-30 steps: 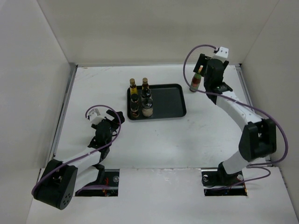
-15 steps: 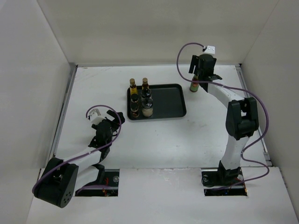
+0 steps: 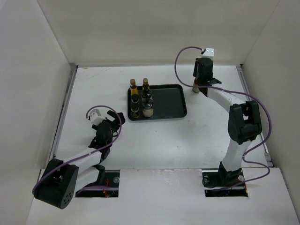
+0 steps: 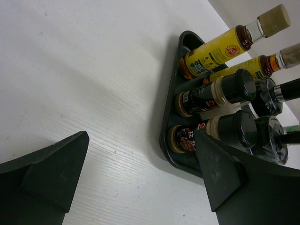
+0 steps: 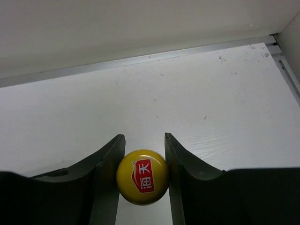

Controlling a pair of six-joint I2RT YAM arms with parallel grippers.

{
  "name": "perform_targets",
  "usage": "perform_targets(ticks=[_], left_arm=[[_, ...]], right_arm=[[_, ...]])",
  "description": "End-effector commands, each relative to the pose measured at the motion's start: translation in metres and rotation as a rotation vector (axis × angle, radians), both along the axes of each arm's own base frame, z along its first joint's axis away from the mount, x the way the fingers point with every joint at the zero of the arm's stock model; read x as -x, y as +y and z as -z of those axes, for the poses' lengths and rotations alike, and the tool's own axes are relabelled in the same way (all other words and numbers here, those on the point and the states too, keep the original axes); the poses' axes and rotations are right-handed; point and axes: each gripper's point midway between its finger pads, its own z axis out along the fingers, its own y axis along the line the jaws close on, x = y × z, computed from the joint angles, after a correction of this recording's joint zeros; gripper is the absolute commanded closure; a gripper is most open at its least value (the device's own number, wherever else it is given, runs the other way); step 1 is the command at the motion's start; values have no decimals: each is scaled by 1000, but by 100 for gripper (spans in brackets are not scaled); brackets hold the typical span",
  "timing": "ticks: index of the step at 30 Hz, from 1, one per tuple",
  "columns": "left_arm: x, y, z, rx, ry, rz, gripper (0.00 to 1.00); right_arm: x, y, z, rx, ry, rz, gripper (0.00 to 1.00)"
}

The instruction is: Organize the condiment bottles

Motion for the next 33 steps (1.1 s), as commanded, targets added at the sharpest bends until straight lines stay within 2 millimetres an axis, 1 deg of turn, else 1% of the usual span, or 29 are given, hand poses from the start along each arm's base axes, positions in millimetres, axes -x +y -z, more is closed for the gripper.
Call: perform_targets(ticks=[1,2,3,5,7,12,14,18,24,26,29,33], left_arm=[[-11,-1,-28,20,-86,-4,0],[-12,-3,-27,21,-83,2,0],[-12,-3,-26,20,-80,5,0],[-12,-4,-28,22,-84,6,0],[-12,-2,-28,21,-86,-3,0],[-11,-2,-29,23,-92,-3,0],[-11,-2,-28,21,-88,-3,0],[-10,-2,-30,25,-91,1,0],[-10,-4,-29,25,-88,7,0],[-11,-4,-27,21,-83,4,0],[-12,-6,-27,22,-79,13,0],[-11,-6,-27,21,-83,11,0]], right_arm=[[21,7,-150,-33,-346,4,67],[28,16,-162,-40,-367,-18,66],[34,25,-170,-46,-377,-42,66],[44,45,-173,-54,-380,-81,65],[54,69,-168,-60,-373,-129,65],[65,123,-147,-99,-350,-225,64],[67,139,-138,-97,-335,-247,64],[68,149,-121,-91,-310,-257,64],[73,157,-104,-97,-281,-276,64],[74,165,-97,-106,-270,-295,64],[68,178,-91,-112,-271,-315,64],[56,190,-88,-137,-288,-318,64]])
